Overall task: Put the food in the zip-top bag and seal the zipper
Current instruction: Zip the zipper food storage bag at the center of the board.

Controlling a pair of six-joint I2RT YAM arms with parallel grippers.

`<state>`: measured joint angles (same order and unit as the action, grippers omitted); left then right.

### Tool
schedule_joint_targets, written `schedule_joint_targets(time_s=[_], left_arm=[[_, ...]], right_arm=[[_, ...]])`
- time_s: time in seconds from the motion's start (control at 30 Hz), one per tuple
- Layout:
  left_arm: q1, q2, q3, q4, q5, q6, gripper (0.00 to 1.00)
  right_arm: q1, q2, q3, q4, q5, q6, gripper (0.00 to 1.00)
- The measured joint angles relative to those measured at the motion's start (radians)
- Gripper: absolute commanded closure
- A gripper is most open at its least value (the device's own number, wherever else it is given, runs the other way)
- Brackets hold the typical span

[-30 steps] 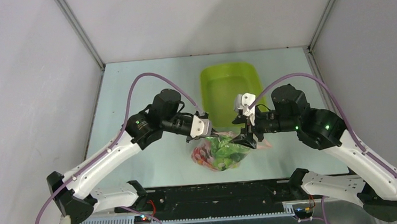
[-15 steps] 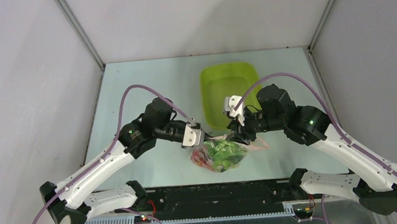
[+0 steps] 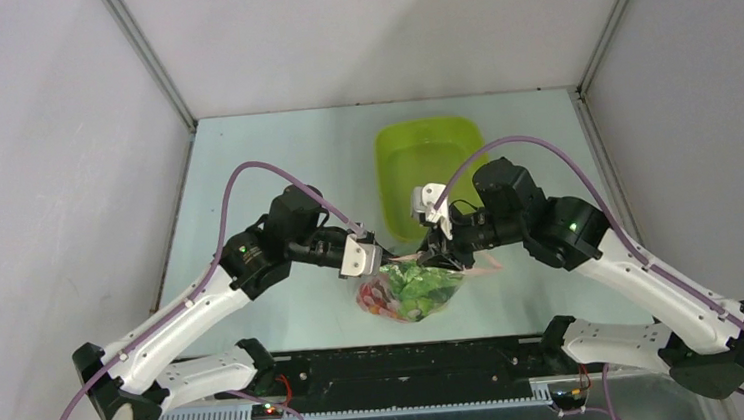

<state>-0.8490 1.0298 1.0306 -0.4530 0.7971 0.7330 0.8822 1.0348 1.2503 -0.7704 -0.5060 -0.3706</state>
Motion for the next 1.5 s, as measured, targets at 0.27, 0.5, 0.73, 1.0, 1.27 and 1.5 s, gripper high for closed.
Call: schedule_joint_targets(time_s=[0.27, 0.5, 0.73, 1.0, 1.27, 1.5], left_arm=[[0.0, -0.003, 0.0, -0.012, -0.002, -0.001, 1.0], [-0.007, -0.016, -0.002, -0.007, -0.044, -0.008, 1.0], [-0.016, -0.018, -0.018, 0.005, -0.093, 0.01, 1.0], [-0.017, -0.018, -0.021, -0.02, -0.117, 0.028, 1.0], [-0.017, -0.018, -0.021, -0.042, -0.128, 0.029, 1.0], [-0.017, -0.018, -0.021, -0.063, -0.14, 0.035, 1.0]], right_arm=[[0.005, 0.018, -0.004, 0.017, -0.008, -0.003, 1.0], [0.006, -0.001, -0.006, 0.016, 0.019, 0.0, 1.0], [0.008, -0.045, -0.009, -0.04, 0.118, 0.02, 1.0], [0.006, -0.116, -0.01, -0.155, 0.222, 0.068, 1.0], [0.003, -0.185, -0.009, -0.27, 0.293, 0.091, 0.96], [-0.011, -0.198, -0.008, -0.365, 0.352, 0.093, 0.92]])
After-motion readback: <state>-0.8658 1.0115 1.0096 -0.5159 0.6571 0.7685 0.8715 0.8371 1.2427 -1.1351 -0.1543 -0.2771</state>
